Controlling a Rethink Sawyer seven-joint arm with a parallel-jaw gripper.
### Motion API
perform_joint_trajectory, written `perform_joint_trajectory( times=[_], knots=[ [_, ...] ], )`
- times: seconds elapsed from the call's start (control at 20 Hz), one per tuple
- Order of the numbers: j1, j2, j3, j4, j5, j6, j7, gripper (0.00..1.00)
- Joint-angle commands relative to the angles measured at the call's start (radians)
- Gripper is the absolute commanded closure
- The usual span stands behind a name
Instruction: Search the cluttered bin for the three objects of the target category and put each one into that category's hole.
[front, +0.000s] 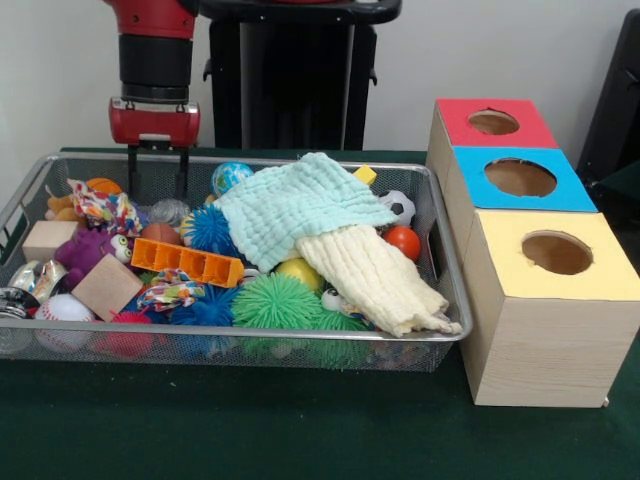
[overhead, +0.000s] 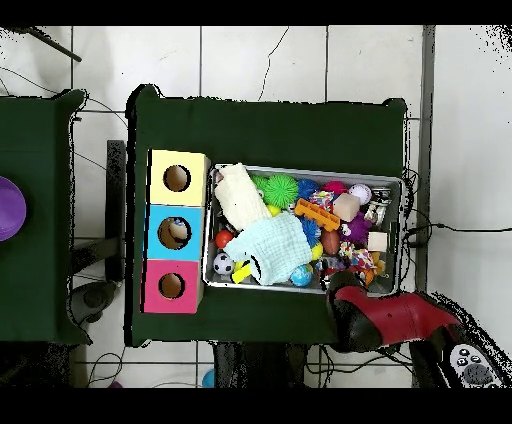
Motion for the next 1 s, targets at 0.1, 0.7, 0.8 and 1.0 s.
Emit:
perform_joint_trajectory(
  times=[0.1, 0.7, 0.8, 1.0],
  knots=[
    [0.055, 0.011, -0.018, 0.009, -0.056, -0.032, 0.045, 0.0],
    [0.15, 0.023, -0.121, 0.004, -0.031, -0.089, 0.083, 0.0],
    [0.148, 0.019, -0.115, 0.006, -0.03, -0.083, 0.079, 0.0],
    [0.127, 0.012, -0.084, 0.006, -0.029, -0.061, 0.068, 0.0]
  ],
)
